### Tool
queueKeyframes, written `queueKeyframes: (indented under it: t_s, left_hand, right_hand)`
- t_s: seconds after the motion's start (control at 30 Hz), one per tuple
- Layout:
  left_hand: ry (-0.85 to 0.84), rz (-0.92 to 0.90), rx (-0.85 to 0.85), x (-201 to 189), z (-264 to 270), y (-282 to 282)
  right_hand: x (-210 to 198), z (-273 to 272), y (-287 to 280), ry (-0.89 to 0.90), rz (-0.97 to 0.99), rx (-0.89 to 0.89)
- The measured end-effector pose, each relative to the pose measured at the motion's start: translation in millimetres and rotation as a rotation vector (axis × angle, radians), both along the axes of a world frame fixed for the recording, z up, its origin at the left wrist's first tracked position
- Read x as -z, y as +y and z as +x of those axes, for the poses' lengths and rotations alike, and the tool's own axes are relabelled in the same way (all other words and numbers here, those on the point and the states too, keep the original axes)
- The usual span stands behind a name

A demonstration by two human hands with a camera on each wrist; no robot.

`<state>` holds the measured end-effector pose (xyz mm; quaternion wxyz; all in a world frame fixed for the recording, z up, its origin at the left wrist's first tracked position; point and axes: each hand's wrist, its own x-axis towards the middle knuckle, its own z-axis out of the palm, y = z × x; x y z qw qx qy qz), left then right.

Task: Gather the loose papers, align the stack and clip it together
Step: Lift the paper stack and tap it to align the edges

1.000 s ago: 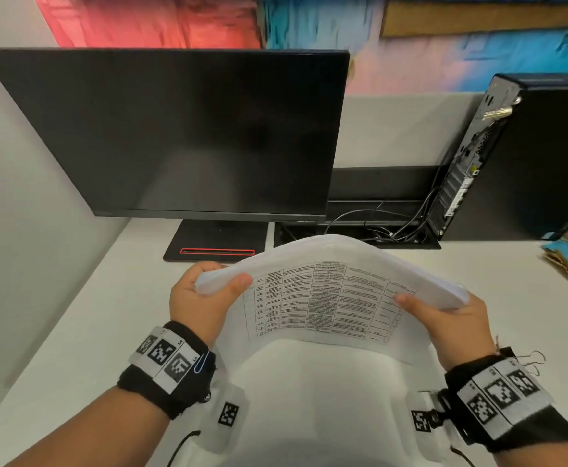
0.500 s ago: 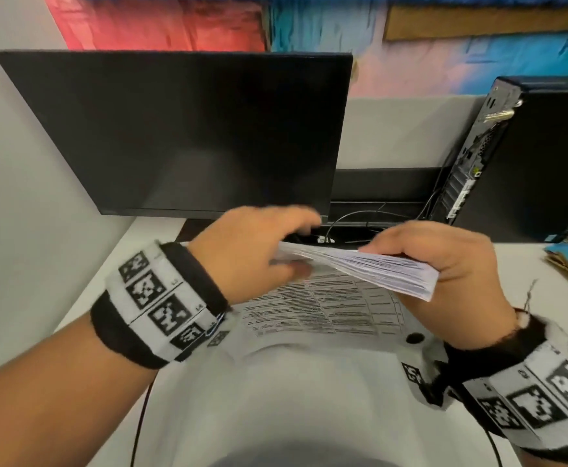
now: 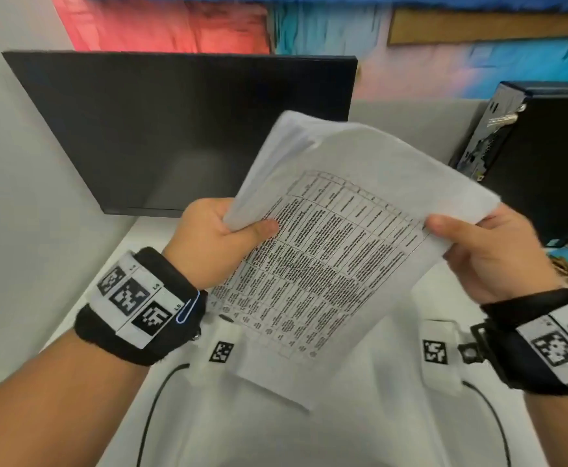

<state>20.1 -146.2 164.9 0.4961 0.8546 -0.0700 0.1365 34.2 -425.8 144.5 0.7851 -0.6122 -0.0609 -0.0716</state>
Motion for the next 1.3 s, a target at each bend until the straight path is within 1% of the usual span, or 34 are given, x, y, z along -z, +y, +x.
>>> queueKeyframes:
  t_s: [0.03, 0.07, 0.1, 0.2, 0.3, 0.37, 0.43, 0.47, 0.53, 0.63, 0.7, 0.77, 0.83, 0.93, 1.0, 1.1, 1.17, 1.2, 1.27, 1.3]
  left_hand:
    - [0.011, -0.049, -0.004, 4.2, 1.3, -2.3]
    - [0.011, -0.098, -0.01, 7.2, 0.9, -6.1]
    - [0.007, -0.154, -0.023, 10.4, -0.2, -10.4]
    - [-0.039, -0.312, -0.113, 24.4, -6.7, -23.0]
    - [-0.078, -0.4, -0.15, 39.6, -18.2, -34.4]
    - [-0.017, -0.429, -0.134, 56.3, -19.6, -37.4]
    - [0.117, -0.42, -0.122, 75.0, -16.8, -39.0]
    - [0.167, -0.395, -0.111, 82.4, -15.1, -38.9]
    - [0.194, -0.315, -0.089, 89.9, -13.1, -37.3]
    - [0.219, -0.279, -0.047, 81.3, -11.5, -31.3]
    - [0.184, -0.28, -0.005, 66.4, -11.0, -28.1]
    - [0.038, -0.342, 0.088, 46.0, -11.0, -26.1]
    - [-0.111, -0.411, 0.218, 25.5, -11.1, -24.6]
    - [-0.209, -0.375, 0.381, 10.9, -5.5, -25.3]
    - [-0.204, -0.409, 0.431, 9.4, -3.2, -27.8]
    - [-0.178, -0.48, 0.427, 10.8, -1.6, -29.6]
    - [-0.102, -0.515, 0.378, 15.7, 2.2, -28.8]
    - [-0.031, -0.524, 0.345, 21.7, 5.3, -28.8]
    - [0.117, -0.463, 0.243, 32.1, 7.5, -32.3]
    - [0.141, -0.398, 0.172, 33.7, 6.0, -35.6]
  right_hand:
    - [0.5, -3.4, 10.3, -0.016, 0.107, -0.036]
    - [0.1, -7.4, 20.6, -0.042, 0.151, -0.041]
    - [-2.2, -13.0, 31.3, -0.073, 0.155, -0.014]
    - [-9.7, -26.5, 50.5, -0.164, 0.039, 0.171]
    - [-10.5, -32.5, 58.4, -0.19, -0.026, 0.27]
    - [-1.5, -29.4, 60.7, -0.166, -0.079, 0.289]
    - [12.2, -20.7, 59.9, -0.075, -0.13, 0.253]
    - [18.1, -16.2, 58.2, -0.017, -0.148, 0.225]
    - [25.4, -9.3, 52.4, 0.06, -0.161, 0.172]
    - [28.0, -3.5, 40.6, 0.031, -0.16, 0.076]
    - [25.2, -2.6, 34.5, -0.007, -0.154, 0.02]
    - [21.4, -1.9, 31.3, -0.062, -0.131, 0.019]
    - [15.2, -2.7, 30.4, -0.131, -0.107, 0.064]
    - [2.8, -7.7, 34.0, -0.223, -0.1, 0.151]
    - [-3.8, -8.7, 38.5, -0.239, -0.114, 0.2]
    - [-7.0, -4.7, 41.3, -0.165, -0.062, 0.224]
    - [-2.0, -0.6, 41.7, -0.142, -0.065, 0.178]
    - [2.0, 1.3, 42.0, -0.13, -0.098, 0.148]
    - [9.9, 2.2, 44.7, -0.084, -0.152, 0.135]
    - [11.6, 0.9, 47.2, -0.074, -0.156, 0.159]
